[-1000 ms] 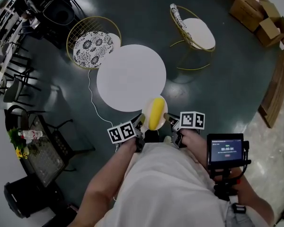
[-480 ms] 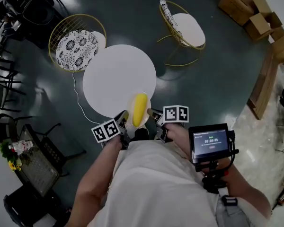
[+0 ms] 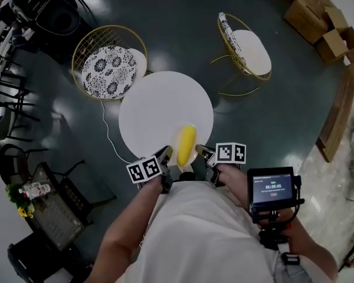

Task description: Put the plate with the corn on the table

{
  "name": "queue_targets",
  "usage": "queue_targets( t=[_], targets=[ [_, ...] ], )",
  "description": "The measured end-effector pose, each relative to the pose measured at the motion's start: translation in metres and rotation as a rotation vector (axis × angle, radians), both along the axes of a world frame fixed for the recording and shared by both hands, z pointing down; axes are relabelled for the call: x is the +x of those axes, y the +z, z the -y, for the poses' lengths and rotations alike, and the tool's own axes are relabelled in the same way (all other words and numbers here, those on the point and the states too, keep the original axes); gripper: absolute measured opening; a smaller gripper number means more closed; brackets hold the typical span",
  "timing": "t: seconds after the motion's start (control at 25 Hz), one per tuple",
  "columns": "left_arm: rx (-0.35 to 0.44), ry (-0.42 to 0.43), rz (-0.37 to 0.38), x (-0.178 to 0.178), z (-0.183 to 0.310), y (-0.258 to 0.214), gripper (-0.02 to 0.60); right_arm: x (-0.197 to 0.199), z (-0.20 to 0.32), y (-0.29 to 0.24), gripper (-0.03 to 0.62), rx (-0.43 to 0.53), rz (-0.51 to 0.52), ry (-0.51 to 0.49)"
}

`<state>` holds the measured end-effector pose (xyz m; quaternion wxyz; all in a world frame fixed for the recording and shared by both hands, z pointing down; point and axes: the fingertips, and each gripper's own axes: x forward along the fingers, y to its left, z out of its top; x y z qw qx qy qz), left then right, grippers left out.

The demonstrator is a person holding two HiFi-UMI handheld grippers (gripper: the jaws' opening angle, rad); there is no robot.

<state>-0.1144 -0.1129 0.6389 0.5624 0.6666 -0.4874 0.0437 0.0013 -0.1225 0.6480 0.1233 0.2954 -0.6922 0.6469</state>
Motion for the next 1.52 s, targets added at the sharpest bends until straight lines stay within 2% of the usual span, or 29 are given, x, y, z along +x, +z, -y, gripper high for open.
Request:
queue_targets(
  t=[0.32,1.04,1.28,1.52],
  targets=[
    [-0.015,0.014,-0.009,-0.031,0.039,0.013,0.035,-0.03,0.037,0.012,0.032,-0.024,-0.011,0.003],
    [-0.025,0.004,-0.036,-0.07,0.074,0.016,0.034,-0.068,0.079,0.021,0.032,-0.033,-0.025,-0.024],
    [-0.04,-0.011,-0.039,-0.042,0.085,0.018,0.034,-0.042,0.089,0.019,0.032,-0.054,-0.025,-0.041],
    [-0.038,-0.071,-0.034,-0.044,0.072,0.025,0.034,-0.046,0.082,0.022,0.032,-0.047,-0.021,-0.115]
  ],
)
